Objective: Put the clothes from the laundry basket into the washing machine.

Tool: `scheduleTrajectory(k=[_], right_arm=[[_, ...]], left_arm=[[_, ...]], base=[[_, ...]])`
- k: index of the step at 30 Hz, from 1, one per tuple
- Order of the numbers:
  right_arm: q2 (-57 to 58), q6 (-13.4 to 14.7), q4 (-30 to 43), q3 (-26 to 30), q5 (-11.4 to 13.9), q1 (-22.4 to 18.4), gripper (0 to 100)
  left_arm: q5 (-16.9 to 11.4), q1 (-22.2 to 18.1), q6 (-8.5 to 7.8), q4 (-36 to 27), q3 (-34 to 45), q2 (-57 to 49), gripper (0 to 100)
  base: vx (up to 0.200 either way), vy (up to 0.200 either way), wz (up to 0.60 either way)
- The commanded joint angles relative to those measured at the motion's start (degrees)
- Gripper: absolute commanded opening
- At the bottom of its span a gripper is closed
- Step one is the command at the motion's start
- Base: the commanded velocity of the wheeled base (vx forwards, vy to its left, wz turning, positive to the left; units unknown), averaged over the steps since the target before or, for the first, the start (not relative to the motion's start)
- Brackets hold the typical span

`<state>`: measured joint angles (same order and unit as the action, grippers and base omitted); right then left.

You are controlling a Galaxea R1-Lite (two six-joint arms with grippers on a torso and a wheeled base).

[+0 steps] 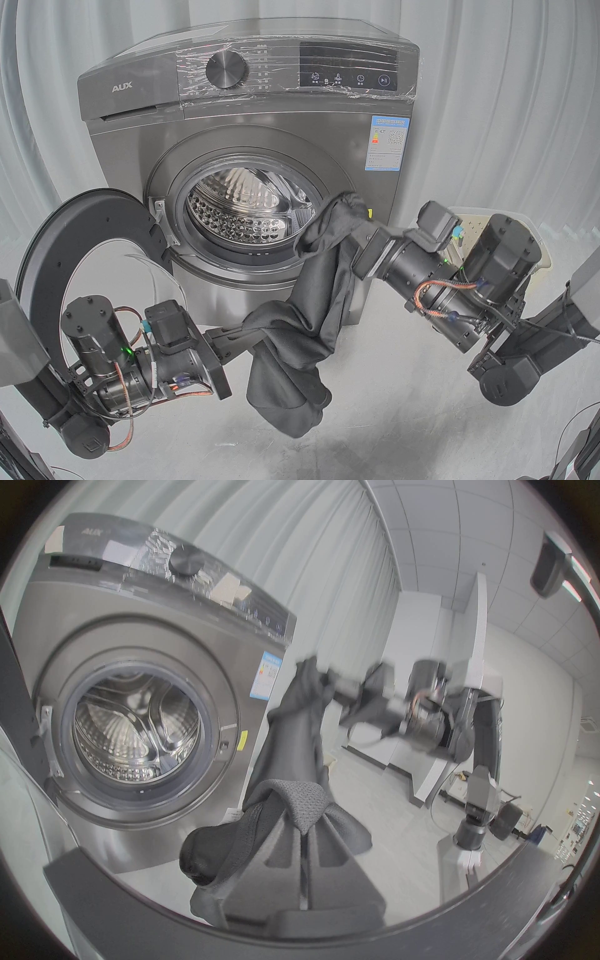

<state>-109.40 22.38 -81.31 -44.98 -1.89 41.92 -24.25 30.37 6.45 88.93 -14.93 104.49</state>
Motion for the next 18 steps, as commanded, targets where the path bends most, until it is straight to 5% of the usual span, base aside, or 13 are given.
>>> scheduleTrajectory(k=[1,9,10,18], right_arm=[[-4.3,0.0,-1.4,4.3,-0.2,0.7,0],[-4.8,-0.1,-3.3,7.1,-0.2,1.4,0],[-4.8,-0.1,-3.3,7.2,-0.3,1.4,100],[-1.3,-1.9,-3.4,16.4,-0.5,1.2,100]], left_arm=[[0.0,-0.5,1.99,0.1,1.0,-8.1,0],[0.3,-0.7,2.43,0.0,1.6,-11.1,0],[0.4,-0.7,2.60,0.0,1.5,-11.1,0],[0.9,-0.7,5.77,0.0,1.5,-13.8,0]], base=[[0.000,0.000,0.00],[0.000,0.000,0.00],[0.000,0.000,0.00],[0.000,0.000,0.00]])
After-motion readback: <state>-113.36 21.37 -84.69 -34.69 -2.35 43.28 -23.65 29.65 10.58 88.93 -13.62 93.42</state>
